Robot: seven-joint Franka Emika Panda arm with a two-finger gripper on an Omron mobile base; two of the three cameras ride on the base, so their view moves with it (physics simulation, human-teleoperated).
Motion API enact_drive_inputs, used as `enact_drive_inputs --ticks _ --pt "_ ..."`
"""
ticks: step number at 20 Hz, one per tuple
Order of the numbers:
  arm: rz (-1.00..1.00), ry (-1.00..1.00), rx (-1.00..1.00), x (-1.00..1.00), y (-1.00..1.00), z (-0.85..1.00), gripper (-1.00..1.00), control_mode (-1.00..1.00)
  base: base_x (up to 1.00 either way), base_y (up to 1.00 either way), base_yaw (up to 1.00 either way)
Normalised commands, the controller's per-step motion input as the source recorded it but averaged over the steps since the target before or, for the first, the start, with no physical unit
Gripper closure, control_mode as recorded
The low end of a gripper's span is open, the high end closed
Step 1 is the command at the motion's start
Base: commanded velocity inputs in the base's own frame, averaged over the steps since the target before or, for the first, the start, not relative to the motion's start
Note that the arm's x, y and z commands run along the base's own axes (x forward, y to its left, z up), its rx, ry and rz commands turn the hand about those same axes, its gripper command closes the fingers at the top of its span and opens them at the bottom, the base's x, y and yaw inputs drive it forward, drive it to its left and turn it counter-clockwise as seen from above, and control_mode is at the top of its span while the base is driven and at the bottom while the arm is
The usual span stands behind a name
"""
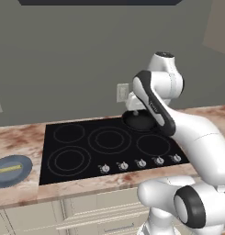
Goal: Pick up the butter stick and place it in the pan. Then turn on the burner for the pan.
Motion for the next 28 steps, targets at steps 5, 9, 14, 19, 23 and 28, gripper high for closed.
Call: enact_drive_inputs --ticks 5,9,14,19,23,28 --pt "0.27 0.07 0.00 0.00 0.64 -0.09 -1.00 -1.00 0.00 0.00 0.00" --pt "0.27 0.05 0.00 0.00 0.52 -0.04 -1.00 -1.00 0.00 0.00 0.00" --pt "0.23 0.00 0.00 -0.01 0.43 0.00 -1.00 -1.00 0.00 0.00 0.00" --pt "0.26 0.00 -0.01 -0.16 0.63 -0.05 -1.00 -1.00 0.00 0.00 0.00" --pt "0.24 0.00 -0.03 -0.25 0.75 -0.14 -1.00 -1.00 0.00 0.00 0.00" --pt "0.21 0.00 0.00 -0.26 0.71 -0.18 -1.00 -1.00 0.00 0.00 0.00"
